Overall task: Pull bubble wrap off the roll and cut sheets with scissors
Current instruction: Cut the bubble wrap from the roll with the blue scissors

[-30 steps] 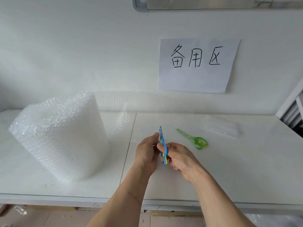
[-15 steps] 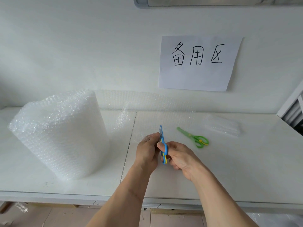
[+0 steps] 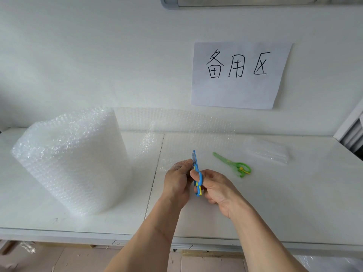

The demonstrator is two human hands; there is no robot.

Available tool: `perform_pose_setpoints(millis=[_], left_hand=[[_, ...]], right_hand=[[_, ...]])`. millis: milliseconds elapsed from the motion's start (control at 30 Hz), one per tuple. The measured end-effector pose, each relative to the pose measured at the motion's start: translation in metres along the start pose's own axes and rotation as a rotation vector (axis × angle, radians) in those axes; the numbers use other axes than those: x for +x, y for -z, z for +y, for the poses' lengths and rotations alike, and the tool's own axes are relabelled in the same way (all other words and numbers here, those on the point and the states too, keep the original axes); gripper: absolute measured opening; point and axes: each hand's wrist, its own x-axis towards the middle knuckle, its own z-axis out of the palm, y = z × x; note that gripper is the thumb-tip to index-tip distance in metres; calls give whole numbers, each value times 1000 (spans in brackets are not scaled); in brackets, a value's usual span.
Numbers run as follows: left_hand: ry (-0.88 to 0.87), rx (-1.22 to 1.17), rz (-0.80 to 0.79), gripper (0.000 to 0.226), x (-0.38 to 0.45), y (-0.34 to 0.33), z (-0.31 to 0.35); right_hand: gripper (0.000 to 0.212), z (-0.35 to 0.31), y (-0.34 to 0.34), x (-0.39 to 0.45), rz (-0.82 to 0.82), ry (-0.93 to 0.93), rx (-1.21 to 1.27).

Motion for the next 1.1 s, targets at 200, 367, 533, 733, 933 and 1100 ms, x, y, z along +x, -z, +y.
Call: perform_pose_setpoints(millis=[200,367,533,733,933,1100], left_hand=[[-1,7,-7,17,1,1,-1],[-25,-13,-21,11,0,1,-1],[-37,-8,-18,13,-1,1,-2],[0,-17,-6,16,4,4,-4],[9,34,-1,11,0,1,-2],[-24,29,-11,12,1,1,-3]], right_hand=[[41,-7,0,0,-7,-15,2],[39,-10,3,0,-8,-5,-22],[38,-6,3,-1,-12,-9,-9],[37,-9,-1,-8,-16,-32,-100],[33,-14,2,-6,-41,-131,-51],[39,-10,3,-2,-72,-167,47]])
